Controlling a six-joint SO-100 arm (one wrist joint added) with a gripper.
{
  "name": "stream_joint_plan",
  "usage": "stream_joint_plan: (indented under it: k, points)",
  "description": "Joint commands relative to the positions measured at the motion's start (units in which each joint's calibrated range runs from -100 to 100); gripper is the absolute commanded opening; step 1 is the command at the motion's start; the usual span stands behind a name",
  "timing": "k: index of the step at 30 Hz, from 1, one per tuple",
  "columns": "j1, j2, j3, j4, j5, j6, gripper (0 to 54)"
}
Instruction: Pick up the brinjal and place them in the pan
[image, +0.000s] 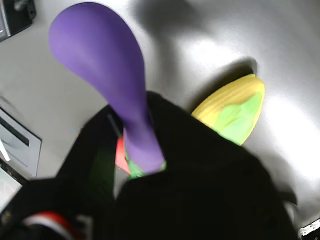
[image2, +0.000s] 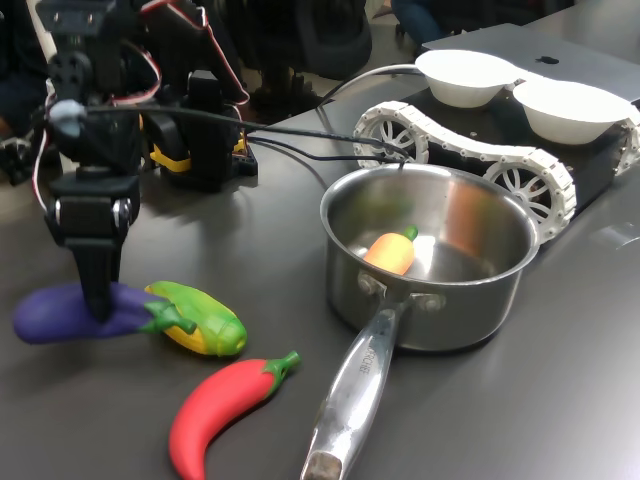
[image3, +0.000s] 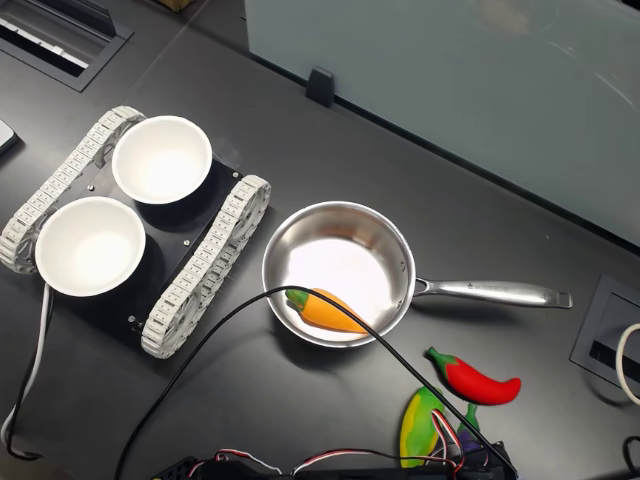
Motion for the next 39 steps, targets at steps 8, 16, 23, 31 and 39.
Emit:
stream_joint_plan:
  k: [8, 16, 23, 31, 39]
  points:
    - [2.2, -14.9, -2.1, -0.3, -1.5, -3.5, 0.0]
    - [-1.3, -24.2, 4.0, -2.8, -3.2, -4.9, 0.0]
    - [-5.6, -30.9, 8.2, -4.0, -4.3, -4.9, 0.0]
    - [-9.7, -39.4, 17.5, -9.3, -5.3, -4.9, 0.0]
    - [-14.2, -48.7, 27.5, -14.9, -6.2, -5.0, 0.0]
